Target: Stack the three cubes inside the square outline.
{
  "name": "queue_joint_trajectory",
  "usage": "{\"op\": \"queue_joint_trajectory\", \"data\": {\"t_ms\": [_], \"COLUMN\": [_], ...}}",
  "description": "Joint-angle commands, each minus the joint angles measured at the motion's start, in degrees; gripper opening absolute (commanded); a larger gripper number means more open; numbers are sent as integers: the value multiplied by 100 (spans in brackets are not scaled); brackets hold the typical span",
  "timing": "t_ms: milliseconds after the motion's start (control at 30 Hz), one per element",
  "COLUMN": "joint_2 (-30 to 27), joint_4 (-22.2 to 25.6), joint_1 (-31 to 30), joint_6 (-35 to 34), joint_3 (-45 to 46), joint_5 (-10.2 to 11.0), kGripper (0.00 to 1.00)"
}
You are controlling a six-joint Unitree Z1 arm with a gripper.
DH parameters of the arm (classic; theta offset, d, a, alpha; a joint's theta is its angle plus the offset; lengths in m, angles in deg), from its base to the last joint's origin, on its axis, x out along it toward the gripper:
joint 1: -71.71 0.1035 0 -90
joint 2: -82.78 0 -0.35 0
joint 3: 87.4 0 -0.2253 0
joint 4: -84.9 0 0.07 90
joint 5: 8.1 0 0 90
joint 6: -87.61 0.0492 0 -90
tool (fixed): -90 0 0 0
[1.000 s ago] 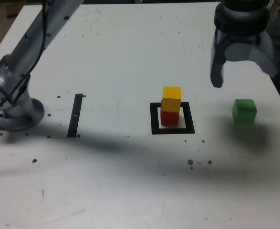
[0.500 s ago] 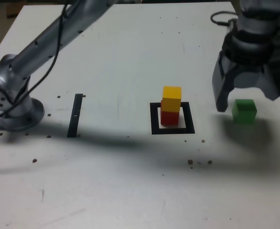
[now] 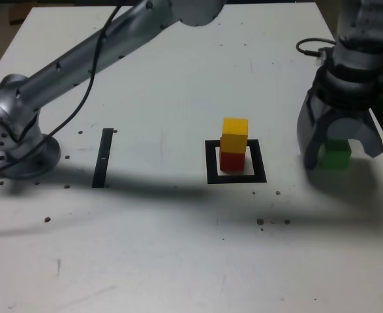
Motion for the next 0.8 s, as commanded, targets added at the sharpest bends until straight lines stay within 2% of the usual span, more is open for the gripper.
{"op": "queue_joint_trajectory", "data": {"t_ms": [0, 167, 267, 767], "joint_2": [88, 139, 153, 135], "joint_4": [62, 56, 49, 35], "joint_1": [29, 34, 34, 34], "joint_6": [-10, -30, -27, 1], "joint_3": [-72, -144, -181, -183], "joint_5": [-19, -7, 11, 21], "kGripper": [67, 37, 26, 24]}}
